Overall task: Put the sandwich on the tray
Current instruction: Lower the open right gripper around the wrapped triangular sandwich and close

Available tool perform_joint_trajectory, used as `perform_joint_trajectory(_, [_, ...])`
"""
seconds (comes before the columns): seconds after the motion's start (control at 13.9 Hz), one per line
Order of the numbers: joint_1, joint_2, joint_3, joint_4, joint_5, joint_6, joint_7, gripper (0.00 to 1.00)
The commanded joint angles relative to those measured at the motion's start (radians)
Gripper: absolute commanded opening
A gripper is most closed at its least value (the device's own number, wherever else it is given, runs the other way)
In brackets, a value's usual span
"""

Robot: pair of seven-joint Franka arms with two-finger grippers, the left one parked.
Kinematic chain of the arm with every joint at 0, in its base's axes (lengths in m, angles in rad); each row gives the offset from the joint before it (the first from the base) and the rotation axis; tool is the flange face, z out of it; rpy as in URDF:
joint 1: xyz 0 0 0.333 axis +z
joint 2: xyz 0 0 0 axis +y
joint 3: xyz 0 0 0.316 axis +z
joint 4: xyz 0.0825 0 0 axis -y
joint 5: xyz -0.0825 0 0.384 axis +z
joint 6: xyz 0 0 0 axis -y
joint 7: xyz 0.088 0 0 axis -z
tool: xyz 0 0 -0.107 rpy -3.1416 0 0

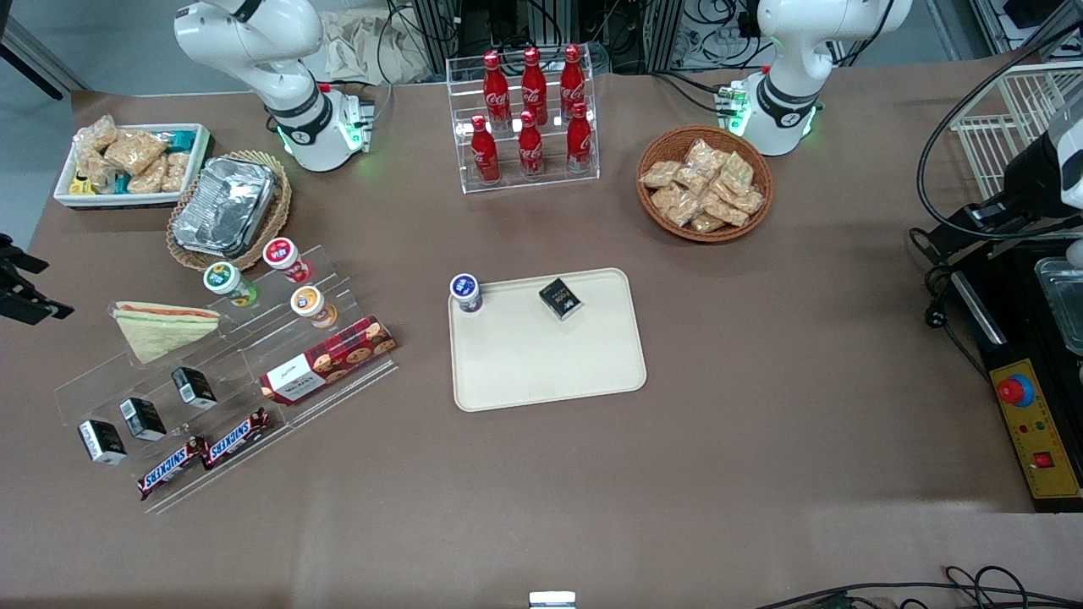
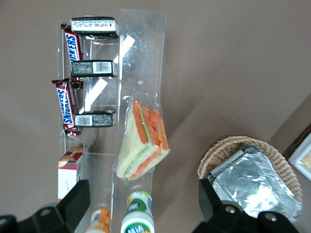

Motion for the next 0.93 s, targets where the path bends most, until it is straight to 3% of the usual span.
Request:
perform_joint_trajectory(0.0, [0.004, -0.059, 0.004, -0.123, -0.011, 0.099, 0.048, 0.99])
perform_joint_trajectory(0.65, [0.002, -0.032, 0.004, -0.278, -0.011, 0.3, 0.048, 0.99])
perform_joint_trajectory(0.86, [0.002, 0.005, 0.004, -0.278, 0.033, 0.332, 0.048, 0.99])
